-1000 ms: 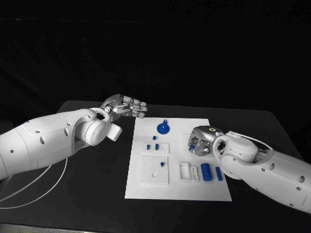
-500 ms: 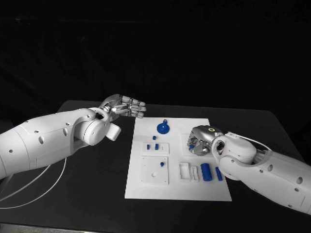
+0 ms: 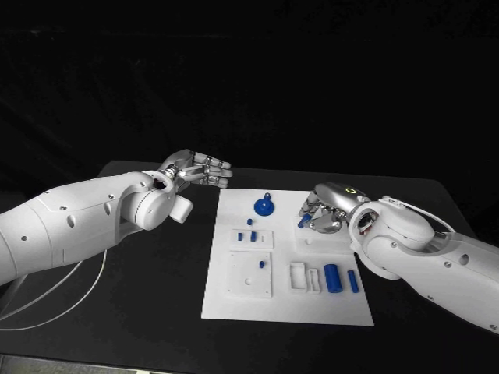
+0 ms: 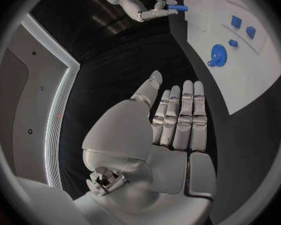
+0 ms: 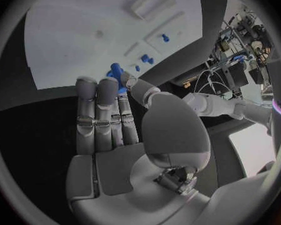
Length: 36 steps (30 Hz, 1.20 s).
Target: Assemble the parts on the task board
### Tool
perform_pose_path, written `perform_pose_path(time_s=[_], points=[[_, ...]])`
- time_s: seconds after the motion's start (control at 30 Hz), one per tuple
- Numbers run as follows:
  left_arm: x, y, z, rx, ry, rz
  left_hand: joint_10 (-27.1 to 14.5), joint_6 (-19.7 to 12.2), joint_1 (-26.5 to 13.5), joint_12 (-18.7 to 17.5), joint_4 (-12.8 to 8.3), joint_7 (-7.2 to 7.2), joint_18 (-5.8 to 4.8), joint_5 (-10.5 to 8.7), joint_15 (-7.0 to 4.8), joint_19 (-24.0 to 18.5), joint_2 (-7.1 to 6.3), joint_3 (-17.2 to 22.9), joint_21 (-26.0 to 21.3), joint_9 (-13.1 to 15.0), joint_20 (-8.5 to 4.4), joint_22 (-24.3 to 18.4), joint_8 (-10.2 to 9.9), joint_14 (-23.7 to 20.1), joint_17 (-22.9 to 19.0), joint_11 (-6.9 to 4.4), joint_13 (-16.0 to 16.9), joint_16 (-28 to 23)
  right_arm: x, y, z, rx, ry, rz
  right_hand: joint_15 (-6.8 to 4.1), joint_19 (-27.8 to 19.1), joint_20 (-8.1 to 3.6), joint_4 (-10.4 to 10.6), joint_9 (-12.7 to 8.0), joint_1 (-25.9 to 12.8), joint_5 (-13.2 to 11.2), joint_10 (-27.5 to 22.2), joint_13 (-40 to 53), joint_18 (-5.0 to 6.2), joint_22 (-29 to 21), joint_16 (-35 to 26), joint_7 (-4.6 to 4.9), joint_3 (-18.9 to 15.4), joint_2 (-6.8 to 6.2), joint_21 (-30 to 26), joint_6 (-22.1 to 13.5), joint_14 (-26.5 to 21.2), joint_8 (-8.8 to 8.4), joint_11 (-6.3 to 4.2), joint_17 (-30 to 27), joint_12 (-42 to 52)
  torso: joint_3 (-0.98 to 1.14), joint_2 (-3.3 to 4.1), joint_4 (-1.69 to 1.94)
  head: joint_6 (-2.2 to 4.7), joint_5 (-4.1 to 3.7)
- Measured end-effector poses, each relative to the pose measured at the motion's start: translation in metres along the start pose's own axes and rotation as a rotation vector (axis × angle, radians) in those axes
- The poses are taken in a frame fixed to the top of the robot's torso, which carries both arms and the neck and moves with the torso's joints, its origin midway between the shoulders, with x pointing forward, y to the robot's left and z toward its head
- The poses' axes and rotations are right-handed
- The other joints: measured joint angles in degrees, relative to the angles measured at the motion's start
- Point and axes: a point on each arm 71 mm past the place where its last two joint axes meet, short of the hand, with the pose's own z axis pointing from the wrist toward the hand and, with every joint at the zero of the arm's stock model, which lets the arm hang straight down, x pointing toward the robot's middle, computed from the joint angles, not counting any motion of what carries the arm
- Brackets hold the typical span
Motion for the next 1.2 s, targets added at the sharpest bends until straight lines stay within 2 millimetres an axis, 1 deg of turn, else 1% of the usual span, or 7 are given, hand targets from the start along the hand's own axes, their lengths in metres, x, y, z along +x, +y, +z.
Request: perform_pose_path(time_s=[0.17,0.27,0.53,0.77,0.87,1.0,1.2], points=[[-0.003,0.000,0.001,0.008,-0.008,0.004,0.0,0.0,0.0,0.0,0.0,0.00,0.00,0.00,0.00,0.0,0.00,0.0,0.0,0.0,0.00,-0.1,0.0,0.0,0.0,0.00,0.0,0.0,-0.004,0.016,-0.001,-0.050,-0.012,0.046,0.00,0.0,-0.01,0.0,0.0,0.1,0.0,0.0,-0.2,-0.03,0.4,0.0,0.00,0.0,0.07,0.4,0.0,0.0,-0.03,0.00,0.1,0.0,-0.07,-0.01,-0.02,0.01,0.47],[-0.004,0.000,0.001,0.015,-0.012,0.005,0.0,0.0,0.0,0.0,-0.2,0.00,0.00,0.00,0.00,0.0,0.00,-0.2,0.0,0.0,0.00,-0.1,0.0,0.0,0.0,0.00,0.0,0.0,0.000,0.027,-0.001,-0.085,0.002,0.068,-0.12,0.0,0.00,-0.1,0.0,0.2,0.0,0.0,-0.2,-0.05,0.6,0.0,0.00,-0.6,0.23,0.5,0.0,-0.1,-0.04,-0.01,0.1,0.0,-0.14,-0.01,-0.09,0.01,0.73],[0.001,0.000,0.002,0.031,-0.004,0.000,0.0,0.0,0.0,0.0,-0.2,0.00,0.00,0.01,0.00,0.0,0.00,-0.2,0.0,0.0,0.00,-0.1,0.0,0.0,0.0,0.00,0.0,0.0,0.035,0.070,-0.005,-0.206,0.084,0.096,-0.20,0.0,0.01,-0.3,0.0,0.5,-0.1,0.0,-0.3,-0.08,0.7,0.0,0.00,-0.8,0.44,0.2,0.0,-0.2,0.17,-0.02,0.0,0.0,-0.29,-0.17,-0.21,-0.10,1.48],[0.009,0.000,0.004,0.038,0.010,-0.006,0.0,0.0,0.0,0.0,-0.2,0.00,0.00,0.01,0.00,0.0,0.00,-0.2,0.0,0.0,0.00,-0.1,0.0,0.0,0.0,0.00,0.0,0.0,0.059,0.097,-0.009,-0.287,0.118,0.068,-0.20,0.0,0.01,-0.3,0.0,0.5,-0.1,0.0,-0.3,-0.11,0.9,0.0,0.01,-0.8,0.44,0.2,0.0,-0.2,0.17,-0.02,0.0,0.0,-0.36,-0.25,-0.19,-0.17,2.11],[0.010,-0.001,0.005,0.039,0.013,-0.007,0.0,0.0,0.0,0.0,-0.2,0.00,0.00,0.01,0.00,0.0,0.00,-0.2,0.0,0.0,0.00,-0.2,0.0,0.0,0.0,0.00,0.0,0.0,0.067,0.103,-0.010,-0.306,0.125,0.044,-0.20,0.0,0.01,-0.3,0.0,0.5,-0.1,0.0,-0.3,-0.12,1.1,0.0,0.03,-0.8,0.45,0.2,-0.1,-0.2,0.17,-0.02,0.0,0.0,-0.36,-0.21,-0.18,-0.16,2.43],[0.012,-0.001,0.005,0.040,0.016,-0.009,0.0,0.0,0.0,0.0,-0.2,0.00,0.00,0.01,0.00,0.0,0.00,-0.2,0.0,0.0,0.00,-0.2,0.0,0.0,0.0,0.00,0.0,0.0,0.077,0.108,-0.010,-0.324,0.135,0.011,-0.19,0.0,0.02,-0.3,0.0,0.5,-0.1,0.0,-0.3,-0.14,1.1,0.0,0.02,-0.8,0.46,0.2,-0.1,-0.2,0.17,-0.03,0.0,0.0,-0.32,-0.16,-0.20,-0.37,2.72],[0.014,-0.001,0.005,0.040,0.020,-0.011,0.0,0.0,0.0,0.0,-0.2,0.00,0.00,0.01,0.00,0.0,0.00,-0.2,0.0,0.0,0.00,-0.2,0.0,0.0,0.0,0.00,0.0,0.0,0.084,0.115,-0.009,-0.343,0.136,-0.025,-0.19,0.0,0.02,-0.6,0.0,0.2,0.2,0.0,-0.3,-0.16,1.1,0.0,-0.21,-0.7,0.70,0.2,0.0,-0.2,0.15,0.00,0.0,-0.1,-0.27,-0.15,-0.13,-0.58,3.01]])
